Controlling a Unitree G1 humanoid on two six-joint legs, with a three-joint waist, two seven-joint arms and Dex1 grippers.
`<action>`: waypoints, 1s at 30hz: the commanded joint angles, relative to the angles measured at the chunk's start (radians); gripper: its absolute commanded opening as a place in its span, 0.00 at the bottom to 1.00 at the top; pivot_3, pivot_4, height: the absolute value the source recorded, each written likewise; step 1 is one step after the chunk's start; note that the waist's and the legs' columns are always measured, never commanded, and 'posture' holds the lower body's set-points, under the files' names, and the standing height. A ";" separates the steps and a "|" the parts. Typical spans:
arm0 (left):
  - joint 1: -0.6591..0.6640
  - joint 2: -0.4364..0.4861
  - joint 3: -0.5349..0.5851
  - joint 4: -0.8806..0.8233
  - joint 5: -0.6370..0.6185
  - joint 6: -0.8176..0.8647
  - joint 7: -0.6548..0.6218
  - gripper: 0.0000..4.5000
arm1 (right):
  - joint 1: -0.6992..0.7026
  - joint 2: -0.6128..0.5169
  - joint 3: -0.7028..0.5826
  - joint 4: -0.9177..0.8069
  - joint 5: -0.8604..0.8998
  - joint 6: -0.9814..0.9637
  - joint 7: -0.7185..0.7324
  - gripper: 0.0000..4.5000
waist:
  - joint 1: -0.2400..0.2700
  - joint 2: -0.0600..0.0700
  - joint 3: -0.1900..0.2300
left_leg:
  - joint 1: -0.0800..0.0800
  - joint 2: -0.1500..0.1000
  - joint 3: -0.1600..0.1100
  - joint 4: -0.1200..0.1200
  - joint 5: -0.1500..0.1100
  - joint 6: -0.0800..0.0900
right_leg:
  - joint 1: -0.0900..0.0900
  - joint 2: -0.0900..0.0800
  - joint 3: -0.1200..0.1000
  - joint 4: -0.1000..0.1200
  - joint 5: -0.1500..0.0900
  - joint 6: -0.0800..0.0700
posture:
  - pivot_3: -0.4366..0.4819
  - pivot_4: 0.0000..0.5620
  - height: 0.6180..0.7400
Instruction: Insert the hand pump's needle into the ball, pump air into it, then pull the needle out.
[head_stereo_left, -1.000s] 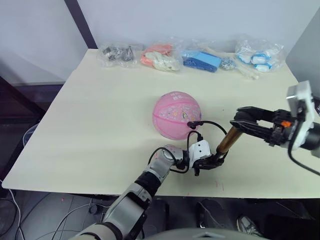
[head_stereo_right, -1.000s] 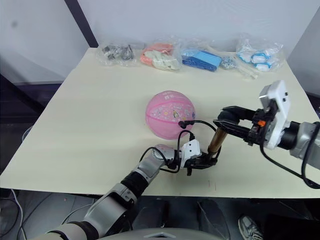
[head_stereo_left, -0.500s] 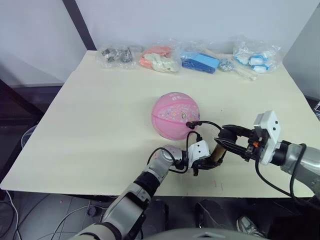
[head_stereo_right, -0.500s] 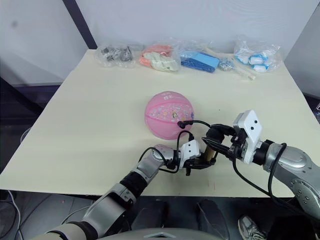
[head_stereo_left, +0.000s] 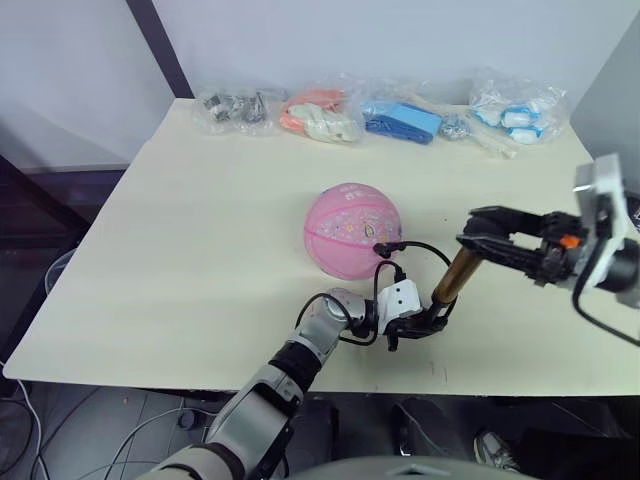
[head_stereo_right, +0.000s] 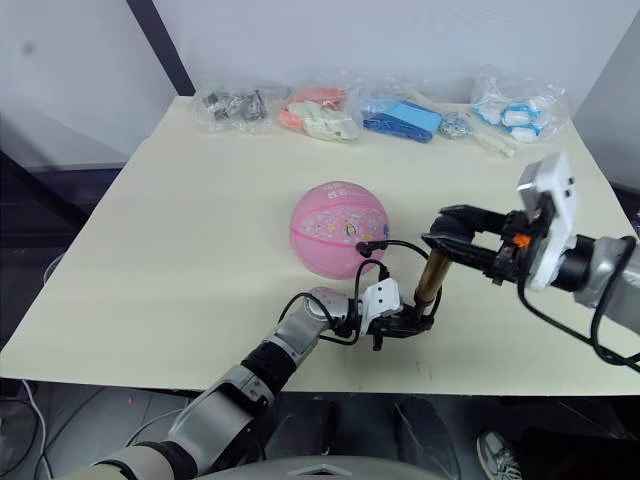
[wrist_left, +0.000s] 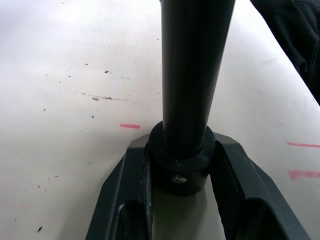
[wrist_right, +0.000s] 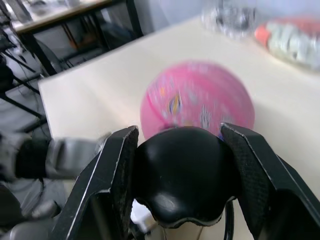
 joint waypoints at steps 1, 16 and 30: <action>0.027 0.024 -0.015 0.074 0.038 0.031 0.005 0.24 | -0.070 -0.053 -0.105 0.034 0.116 0.006 -0.026 0.51 | 0.000 0.000 0.000 | 0.000 0.000 0.000 0.000 0.000 0.000 | 0.000 0.000 0.000 0.000 0.000 0.000 | 0.48 0.27 1.00; 0.031 0.023 -0.016 0.084 0.040 0.023 0.008 0.24 | -0.154 -0.157 -0.096 0.115 0.186 0.084 -0.022 0.51 | 0.001 0.002 0.002 | -0.001 0.000 0.001 0.000 0.000 0.000 | -0.001 -0.001 0.001 0.000 0.000 0.000 | 0.48 0.27 1.00; 0.036 0.032 -0.016 0.066 0.040 0.033 0.010 0.24 | 0.164 0.092 0.228 -0.059 -0.295 -0.110 0.042 0.51 | -0.001 -0.003 -0.005 | 0.002 0.001 0.001 0.001 0.000 0.000 | 0.001 0.002 0.001 0.002 0.000 0.001 | 0.48 0.27 1.00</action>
